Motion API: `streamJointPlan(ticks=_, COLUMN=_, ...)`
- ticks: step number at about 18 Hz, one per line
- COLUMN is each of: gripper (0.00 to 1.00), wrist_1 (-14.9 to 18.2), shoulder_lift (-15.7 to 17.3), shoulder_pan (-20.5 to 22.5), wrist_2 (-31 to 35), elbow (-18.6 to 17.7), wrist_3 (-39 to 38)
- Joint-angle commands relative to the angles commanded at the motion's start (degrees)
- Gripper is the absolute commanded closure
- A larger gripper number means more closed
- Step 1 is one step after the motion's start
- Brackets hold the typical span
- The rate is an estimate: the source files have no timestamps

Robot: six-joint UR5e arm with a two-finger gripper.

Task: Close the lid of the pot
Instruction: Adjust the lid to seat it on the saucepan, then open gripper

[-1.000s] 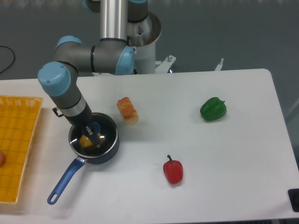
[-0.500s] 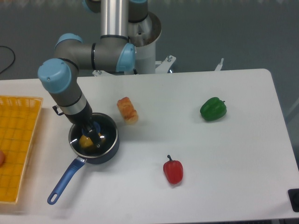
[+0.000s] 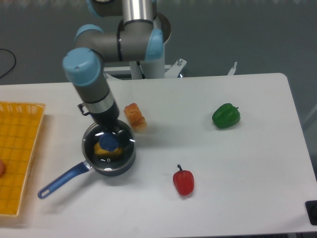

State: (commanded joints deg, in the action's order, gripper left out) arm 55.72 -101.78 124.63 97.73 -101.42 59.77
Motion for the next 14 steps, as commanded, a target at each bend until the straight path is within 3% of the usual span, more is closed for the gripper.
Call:
streamJointPlan(ticks=8, gripper=0.0, wrist_1=0.2, shoulder_lift=-0.5, shoulder_pan=-1.6, wrist_2=0.4, elbow=-1.2, wrist_3=-0.5)
streamJointPlan(ticks=14, gripper=0.0, wrist_1=1.8, shoulder_lift=-0.2, shoulder_pan=1.9, wrist_2=0.3, elbow=-1.3, wrist_3=4.0)
